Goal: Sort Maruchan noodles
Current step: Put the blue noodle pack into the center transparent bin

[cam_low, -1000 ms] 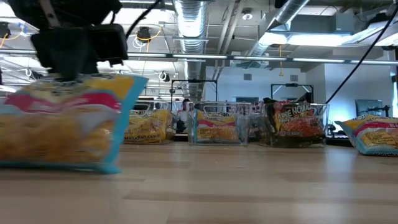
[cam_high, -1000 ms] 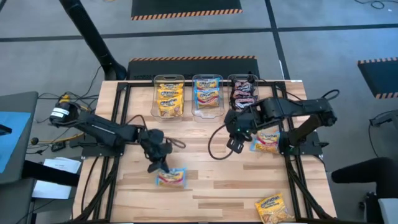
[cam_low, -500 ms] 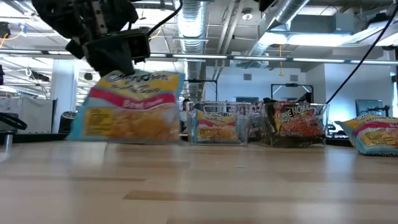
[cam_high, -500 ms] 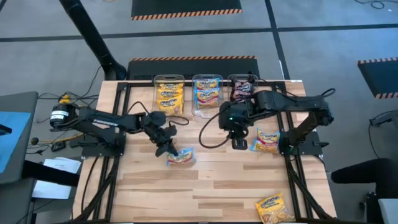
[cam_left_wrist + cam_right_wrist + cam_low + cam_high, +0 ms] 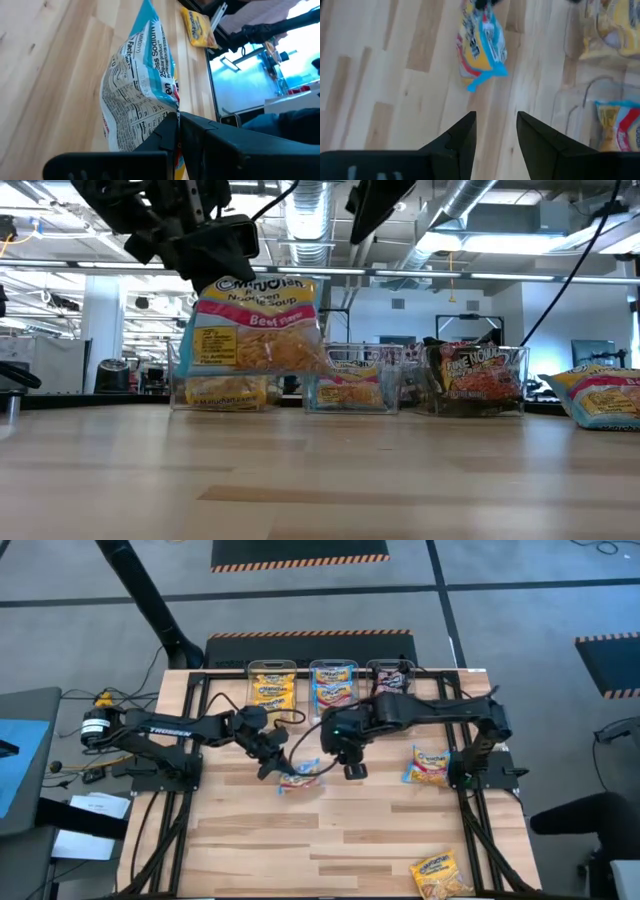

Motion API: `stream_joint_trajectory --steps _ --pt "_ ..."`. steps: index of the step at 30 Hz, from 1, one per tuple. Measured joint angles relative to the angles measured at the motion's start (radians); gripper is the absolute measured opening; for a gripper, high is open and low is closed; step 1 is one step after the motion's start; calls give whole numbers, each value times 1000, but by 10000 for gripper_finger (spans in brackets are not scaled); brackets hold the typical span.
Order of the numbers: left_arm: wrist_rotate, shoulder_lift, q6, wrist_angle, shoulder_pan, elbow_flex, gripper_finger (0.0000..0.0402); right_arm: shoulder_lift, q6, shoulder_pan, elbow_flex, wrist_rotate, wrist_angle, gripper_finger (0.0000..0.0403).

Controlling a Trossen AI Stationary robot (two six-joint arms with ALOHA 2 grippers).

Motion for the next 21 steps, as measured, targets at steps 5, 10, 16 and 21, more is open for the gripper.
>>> stream_joint_trajectory --steps 5,10,16,21 --pt "-42 0 -2 -2 -1 1 0 35 -3 -16 0 -8 36 164" --pt "-79 0 -1 2 -1 1 0 69 -24 -11 0 -22 140 170" --pt "-80 0 -2 -3 -1 1 0 98 -42 -13 3 -44 201 184" --pt "-80 0 -1 -2 -1 1 0 123 -130 -5 2 -43 217 189"
